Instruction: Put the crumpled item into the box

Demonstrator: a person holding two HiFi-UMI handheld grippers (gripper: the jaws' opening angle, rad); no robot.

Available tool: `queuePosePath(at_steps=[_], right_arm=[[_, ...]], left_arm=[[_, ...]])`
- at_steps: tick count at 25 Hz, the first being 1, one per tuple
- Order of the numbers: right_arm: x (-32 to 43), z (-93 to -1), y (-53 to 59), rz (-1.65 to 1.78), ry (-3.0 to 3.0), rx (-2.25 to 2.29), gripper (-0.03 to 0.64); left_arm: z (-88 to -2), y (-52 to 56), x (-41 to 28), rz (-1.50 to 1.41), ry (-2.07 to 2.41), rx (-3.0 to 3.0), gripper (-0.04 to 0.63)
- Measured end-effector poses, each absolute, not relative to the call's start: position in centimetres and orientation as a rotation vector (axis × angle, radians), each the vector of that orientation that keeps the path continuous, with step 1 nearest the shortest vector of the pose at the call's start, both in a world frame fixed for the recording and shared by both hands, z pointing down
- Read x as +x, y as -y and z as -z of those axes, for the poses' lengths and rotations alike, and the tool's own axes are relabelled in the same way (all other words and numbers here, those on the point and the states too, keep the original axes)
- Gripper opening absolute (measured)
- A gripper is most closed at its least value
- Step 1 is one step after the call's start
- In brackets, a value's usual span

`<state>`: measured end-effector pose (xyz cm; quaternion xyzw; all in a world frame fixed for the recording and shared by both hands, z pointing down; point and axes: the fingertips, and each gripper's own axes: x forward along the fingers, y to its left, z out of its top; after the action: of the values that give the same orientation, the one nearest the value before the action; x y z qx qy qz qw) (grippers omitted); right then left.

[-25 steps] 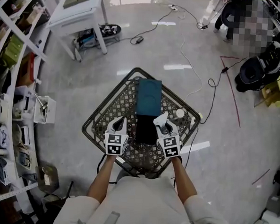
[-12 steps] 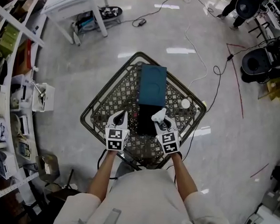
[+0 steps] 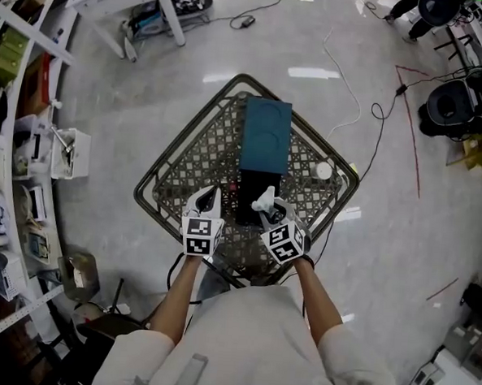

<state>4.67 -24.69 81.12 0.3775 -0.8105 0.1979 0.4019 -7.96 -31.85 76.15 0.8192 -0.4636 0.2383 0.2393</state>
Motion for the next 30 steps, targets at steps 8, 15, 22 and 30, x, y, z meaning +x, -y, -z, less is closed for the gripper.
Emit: queuePosePath(at_steps=[8, 15, 22, 30], right_arm=[[3.6, -84.1, 24.7, -0.198, 1.938, 0.656, 0.124], [3.8, -87.6, 25.1, 0.01, 1.78, 0.43, 0.127], [3.8, -89.9, 26.1, 0.025, 1.69, 0.351, 0.129], [3.6, -91.4, 26.5, 0.005, 1.657, 0.302, 0.14]], left_arm=[[-76.3, 32.1, -8.1, -0.647, 1.27, 2.234, 0.006], [-76.7, 32.2, -8.2, -0.659, 1.269, 2.223, 0.006], [-77.0, 32.2, -8.4, -0.666, 1.265, 2.214, 0.006], [-77.3, 31.9, -9.1, -0.678, 1.272, 2.207, 0.006]])
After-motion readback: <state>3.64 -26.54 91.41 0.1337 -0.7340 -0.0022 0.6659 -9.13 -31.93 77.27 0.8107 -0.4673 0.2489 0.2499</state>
